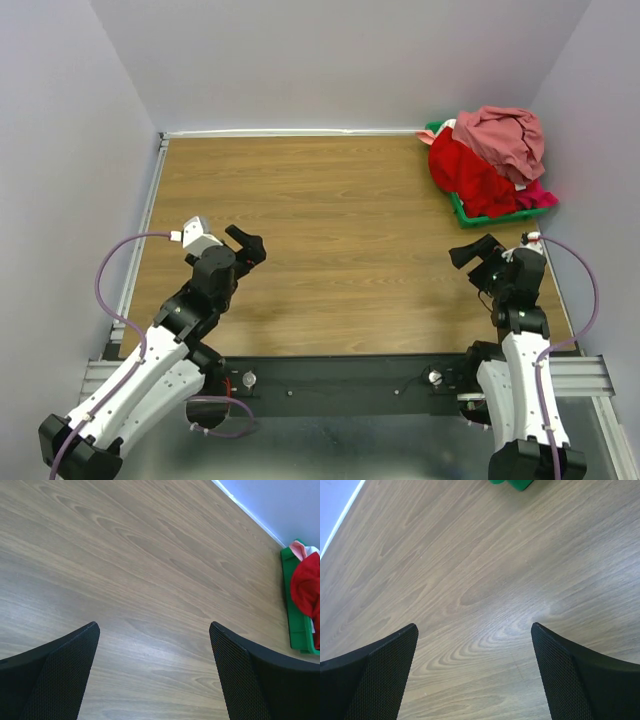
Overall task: Fold and stack the t-shirts
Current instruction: Grab the tshirt from the pile
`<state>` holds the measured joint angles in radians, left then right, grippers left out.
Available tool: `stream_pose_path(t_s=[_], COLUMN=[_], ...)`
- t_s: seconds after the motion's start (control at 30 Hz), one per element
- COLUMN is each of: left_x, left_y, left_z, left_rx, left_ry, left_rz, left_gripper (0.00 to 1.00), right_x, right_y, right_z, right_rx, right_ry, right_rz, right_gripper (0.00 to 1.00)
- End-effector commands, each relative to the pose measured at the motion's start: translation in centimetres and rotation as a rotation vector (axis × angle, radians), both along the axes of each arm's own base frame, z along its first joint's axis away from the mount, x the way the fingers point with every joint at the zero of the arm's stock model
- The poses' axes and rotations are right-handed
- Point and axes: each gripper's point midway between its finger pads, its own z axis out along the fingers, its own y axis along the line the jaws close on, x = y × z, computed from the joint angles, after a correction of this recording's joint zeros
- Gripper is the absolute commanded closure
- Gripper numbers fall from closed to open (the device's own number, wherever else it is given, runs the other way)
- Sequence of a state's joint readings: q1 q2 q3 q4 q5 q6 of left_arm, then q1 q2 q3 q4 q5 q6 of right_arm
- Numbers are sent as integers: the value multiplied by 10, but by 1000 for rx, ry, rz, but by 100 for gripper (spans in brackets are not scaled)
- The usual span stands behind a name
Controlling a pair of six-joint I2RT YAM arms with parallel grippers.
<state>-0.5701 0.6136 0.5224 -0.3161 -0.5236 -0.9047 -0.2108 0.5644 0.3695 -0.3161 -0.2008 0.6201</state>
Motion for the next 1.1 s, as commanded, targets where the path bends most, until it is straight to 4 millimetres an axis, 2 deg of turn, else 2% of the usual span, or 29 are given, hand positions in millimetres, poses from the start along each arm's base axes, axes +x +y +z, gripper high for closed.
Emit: stream_pose_path(t_s=[0.0,0.13,0.27,0.4,0.5,0.53,0.57,0.6,0.63,0.67,0.7,0.73,0.8,0.83,0.87,0.93,0.97,1.0,1.03,1.07], left_x=[-1,0,0,1,2,2,2,2,2,2,2,1,1,1,0,1,1,1,1,2], left_y=[9,4,3,2,2,2,1,0,0,1,1,1,0,0,0,-2,-3,-3,-3,-2], left_z=[-10,-12,-19,-21,-22,-22,-23,-22,-22,-22,-22,-23,-23,-21,-21,-19,-16,-15,-12,-11], left_rx=[17,22,22,39,45,46,44,46,44,45,43,43,38,37,34,31,25,25,24,24], left_ry=[7,5,12,20,27,28,32,29,28,26,25,26,23,22,21,8,-1,-4,-11,-13], left_rz=[46,13,12,8,7,5,0,-3,-2,-1,-2,-4,-5,-8,-10,-19,-27,-27,-23,-17], left_gripper=[1,1,1,1,1,1,1,1,1,1,1,1,1,1,1,1,1,1,1,1], right_x=[-2,0,5,21,50,53,67,76,91,108,127,142,163,179,196,218,231,240,251,256], right_y=[2,11,0,-5,-13,-16,-27,-31,-34,-40,-46,-56,-69,-75,-88,-97,-102,-105,-111,-118], right_z=[-5,0,-6,16,60,48,75,81,76,106,97,121,128,111,137,141,126,124,143,144], right_rx=[3,20,-1,0,6,7,-26,-37,-43,-82,-87,-116,-125,-125,-182,-229,-257,-268,-295,-311], right_ry=[3,-8,9,-17,-68,-23,-65,-63,-21,-74,-29,-67,-64,-16,-59,-56,-19,-13,-46,-42], right_rz=[12,67,15,-1,-28,-43,-77,-82,-74,-66,-70,-101,-152,-161,-188,-183,-168,-166,-178,-204], right_gripper=[0,0,0,0,0,0,0,0,0,0,0,0,0,0,0,0,0,0,0,0])
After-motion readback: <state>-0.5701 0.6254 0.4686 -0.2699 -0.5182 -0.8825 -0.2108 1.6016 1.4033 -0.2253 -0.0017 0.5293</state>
